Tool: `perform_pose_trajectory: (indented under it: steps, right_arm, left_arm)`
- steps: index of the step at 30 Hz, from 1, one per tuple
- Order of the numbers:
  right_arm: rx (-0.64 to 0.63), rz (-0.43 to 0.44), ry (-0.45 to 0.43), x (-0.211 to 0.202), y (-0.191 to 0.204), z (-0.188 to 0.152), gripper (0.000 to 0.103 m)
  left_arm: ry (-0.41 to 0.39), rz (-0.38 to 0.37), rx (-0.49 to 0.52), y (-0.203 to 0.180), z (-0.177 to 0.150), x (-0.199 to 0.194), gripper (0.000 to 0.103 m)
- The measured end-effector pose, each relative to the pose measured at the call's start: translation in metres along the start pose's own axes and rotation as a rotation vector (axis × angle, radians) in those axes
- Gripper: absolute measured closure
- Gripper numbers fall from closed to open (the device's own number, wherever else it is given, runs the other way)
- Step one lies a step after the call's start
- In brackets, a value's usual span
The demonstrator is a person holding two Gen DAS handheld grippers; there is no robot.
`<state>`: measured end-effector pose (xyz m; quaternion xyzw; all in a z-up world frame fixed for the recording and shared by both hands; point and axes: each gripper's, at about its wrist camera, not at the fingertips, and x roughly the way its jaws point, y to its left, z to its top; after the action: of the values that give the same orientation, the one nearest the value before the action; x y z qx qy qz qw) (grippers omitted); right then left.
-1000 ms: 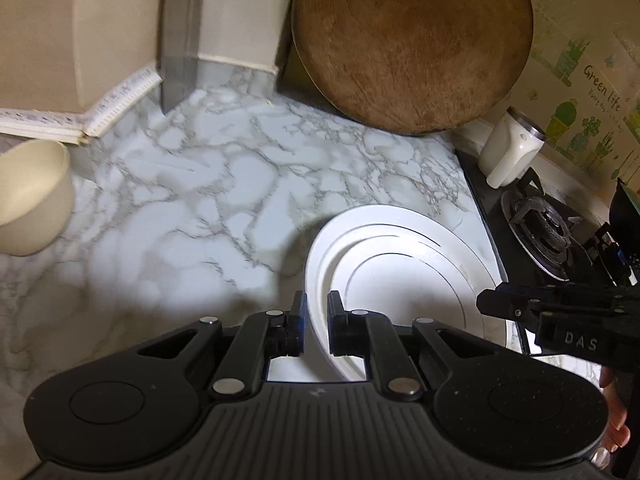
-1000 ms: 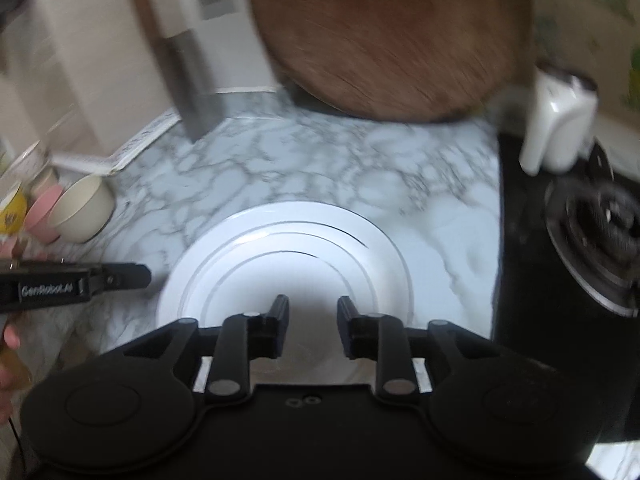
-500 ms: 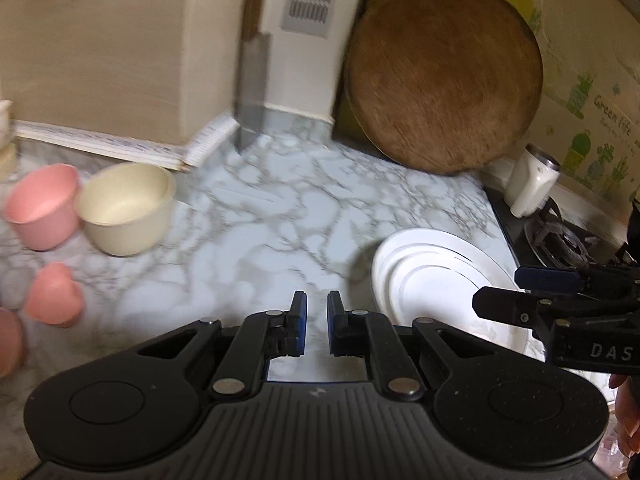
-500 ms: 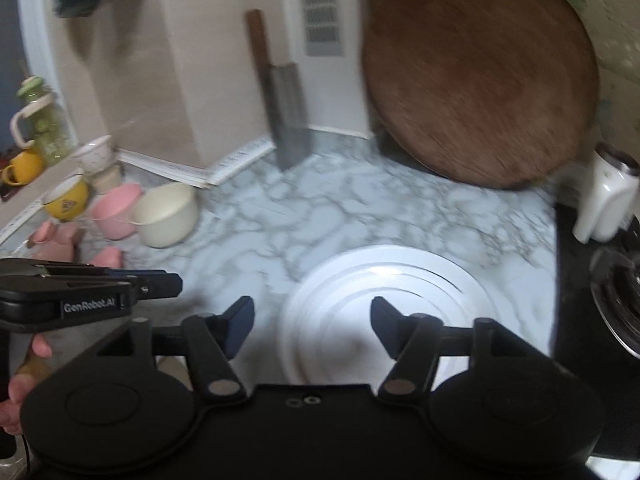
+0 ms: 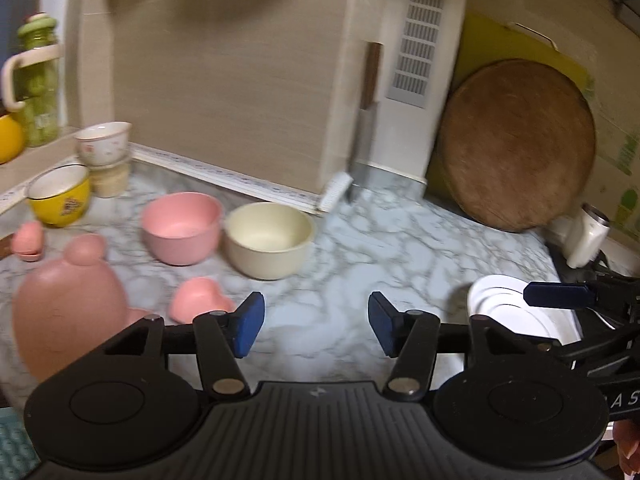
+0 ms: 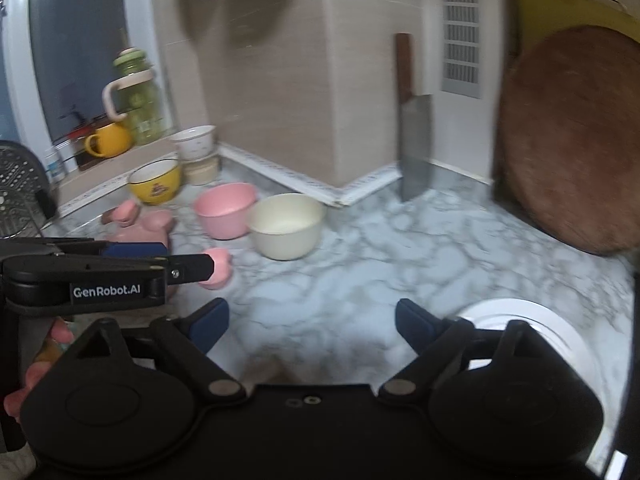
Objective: Organize plates and bowls
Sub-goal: 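Reach both grippers to the pink bear-shaped plate and close on its rim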
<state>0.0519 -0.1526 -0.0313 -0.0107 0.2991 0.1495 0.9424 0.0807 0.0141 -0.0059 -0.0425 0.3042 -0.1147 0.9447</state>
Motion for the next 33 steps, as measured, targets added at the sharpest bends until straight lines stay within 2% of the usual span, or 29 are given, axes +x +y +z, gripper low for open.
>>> perform_pose_trajectory:
  steps: [2, 3, 6, 9, 12, 15, 24, 29, 33]
  right_arm:
    - [-0.002, 0.026, 0.004, 0.006, 0.008, 0.006, 0.005]
    - [-0.006, 0.038, -0.001, 0.009, 0.012, 0.008, 0.001]
    - [-0.042, 0.074, -0.006, 0.020, 0.022, 0.016, 0.000]
    - [-0.050, 0.111, 0.025, 0.036, 0.031, 0.024, 0.000]
    - [-0.034, 0.147, 0.061, 0.051, 0.041, 0.030, 0.000]
    - [-0.020, 0.137, 0.089, 0.064, 0.056, 0.033, 0.000]
    - [0.107, 0.075, 0.158, 0.106, 0.104, 0.037, 0.000]
    - [0.158, 0.050, 0.212, 0.132, 0.137, 0.030, 0.000]
    - [0.189, 0.046, 0.253, 0.152, 0.157, 0.020, 0.000]
  left_arm:
    - [-0.005, 0.031, -0.015, 0.011, 0.001, -0.005, 0.044]
    - [-0.010, 0.043, -0.024, 0.016, 0.002, -0.007, 0.040]
    - [-0.044, 0.099, -0.044, 0.029, 0.003, -0.010, 0.031]
    - [-0.054, 0.201, -0.053, 0.040, 0.005, -0.008, 0.030]
    - [-0.043, 0.255, -0.097, 0.060, 0.004, -0.005, 0.030]
    - [-0.021, 0.300, -0.135, 0.083, 0.007, -0.006, 0.029]
    - [-0.023, 0.291, -0.178, 0.160, 0.024, -0.002, 0.017]
    - [0.011, 0.277, -0.175, 0.209, 0.034, 0.013, 0.017]
    - [0.082, 0.243, -0.186, 0.252, 0.036, 0.041, 0.017]
